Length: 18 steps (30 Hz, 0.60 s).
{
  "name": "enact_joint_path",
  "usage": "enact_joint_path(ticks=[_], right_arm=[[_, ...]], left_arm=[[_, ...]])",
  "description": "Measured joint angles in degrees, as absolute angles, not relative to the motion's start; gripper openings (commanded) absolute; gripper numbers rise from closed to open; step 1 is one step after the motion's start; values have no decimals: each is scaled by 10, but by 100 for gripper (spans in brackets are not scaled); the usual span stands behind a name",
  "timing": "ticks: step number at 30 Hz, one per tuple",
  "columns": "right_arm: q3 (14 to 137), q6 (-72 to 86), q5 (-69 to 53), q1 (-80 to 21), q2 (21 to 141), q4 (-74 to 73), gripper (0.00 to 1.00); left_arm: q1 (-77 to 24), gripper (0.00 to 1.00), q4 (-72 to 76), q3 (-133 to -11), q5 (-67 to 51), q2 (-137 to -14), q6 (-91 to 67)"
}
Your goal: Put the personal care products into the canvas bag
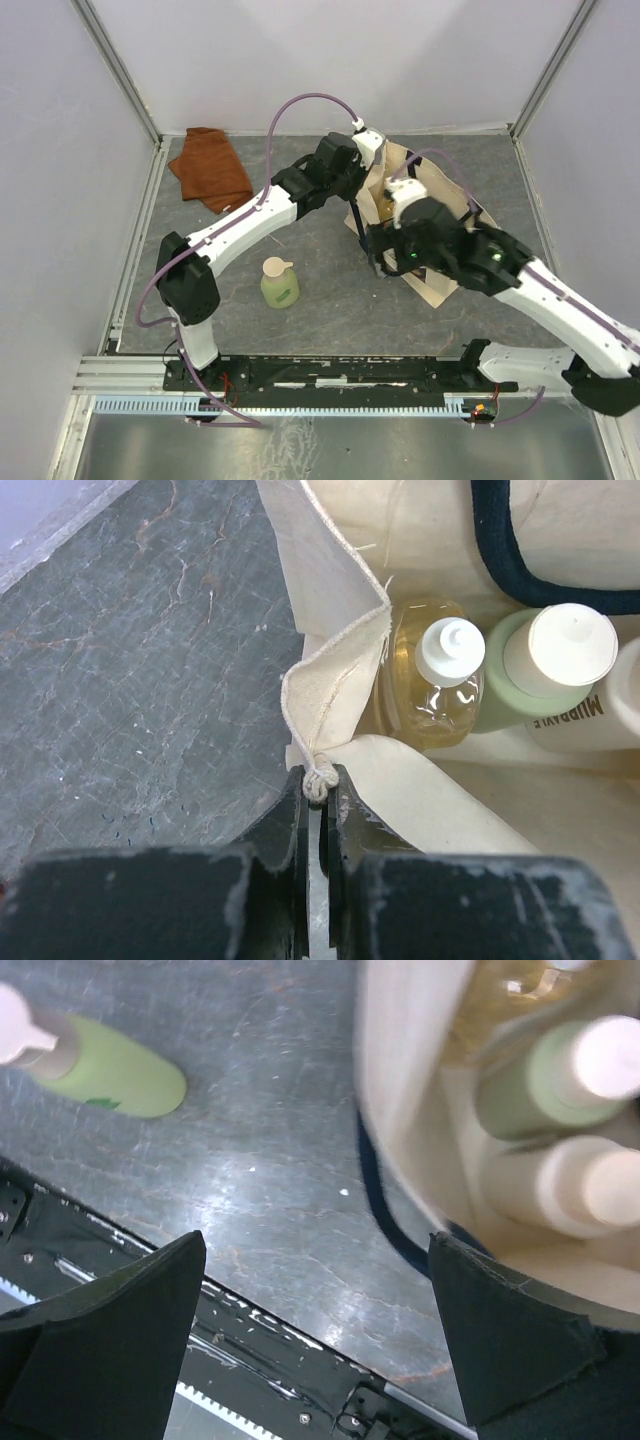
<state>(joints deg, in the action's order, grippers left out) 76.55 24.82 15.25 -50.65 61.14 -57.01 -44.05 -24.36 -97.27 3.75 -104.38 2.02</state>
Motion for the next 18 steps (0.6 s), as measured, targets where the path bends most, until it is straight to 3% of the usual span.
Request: enact_joint_path(ticks=[8, 18], right_arm=[[722, 243, 215, -665, 709, -432, 100], [634, 217, 244, -732, 804, -216, 100]], left_arm=[[-438, 3, -270, -990, 34, -1048, 23], [-433, 3, -333, -1040, 22, -1063, 25]])
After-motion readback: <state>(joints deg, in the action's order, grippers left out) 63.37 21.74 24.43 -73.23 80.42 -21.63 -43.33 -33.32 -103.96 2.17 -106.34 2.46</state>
